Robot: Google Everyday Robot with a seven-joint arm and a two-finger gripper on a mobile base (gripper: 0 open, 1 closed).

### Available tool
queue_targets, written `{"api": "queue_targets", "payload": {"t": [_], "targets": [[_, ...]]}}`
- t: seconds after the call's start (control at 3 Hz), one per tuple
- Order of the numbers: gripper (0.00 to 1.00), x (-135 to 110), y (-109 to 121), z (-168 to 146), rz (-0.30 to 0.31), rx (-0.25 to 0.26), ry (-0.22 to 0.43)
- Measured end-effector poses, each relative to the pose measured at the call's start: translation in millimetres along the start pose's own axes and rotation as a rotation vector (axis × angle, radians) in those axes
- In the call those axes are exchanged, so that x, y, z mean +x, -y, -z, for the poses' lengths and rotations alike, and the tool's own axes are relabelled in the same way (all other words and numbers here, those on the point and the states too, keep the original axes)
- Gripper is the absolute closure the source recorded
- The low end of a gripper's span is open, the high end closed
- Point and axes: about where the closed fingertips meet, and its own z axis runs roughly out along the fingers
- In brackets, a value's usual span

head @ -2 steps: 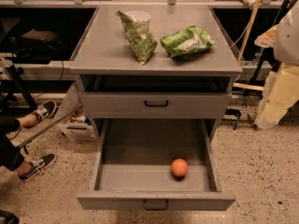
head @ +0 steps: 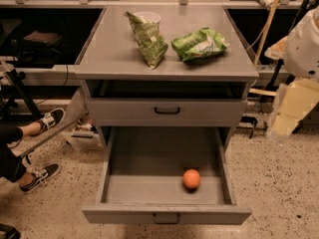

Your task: Pick orange from middle drawer and place on counter

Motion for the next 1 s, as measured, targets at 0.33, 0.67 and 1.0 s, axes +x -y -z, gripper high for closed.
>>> {"api": "queue_targets", "payload": {"t": [0.33,0.67,1.0], "targets": [[0.00,-8,-18,-80,-0.010,-0.134,0.086],[0.00,-24,-57,-211,-0.103,-0.331,0.174],[0.00,-33,-91,-329,-0.251,-0.468,0.195]]}}
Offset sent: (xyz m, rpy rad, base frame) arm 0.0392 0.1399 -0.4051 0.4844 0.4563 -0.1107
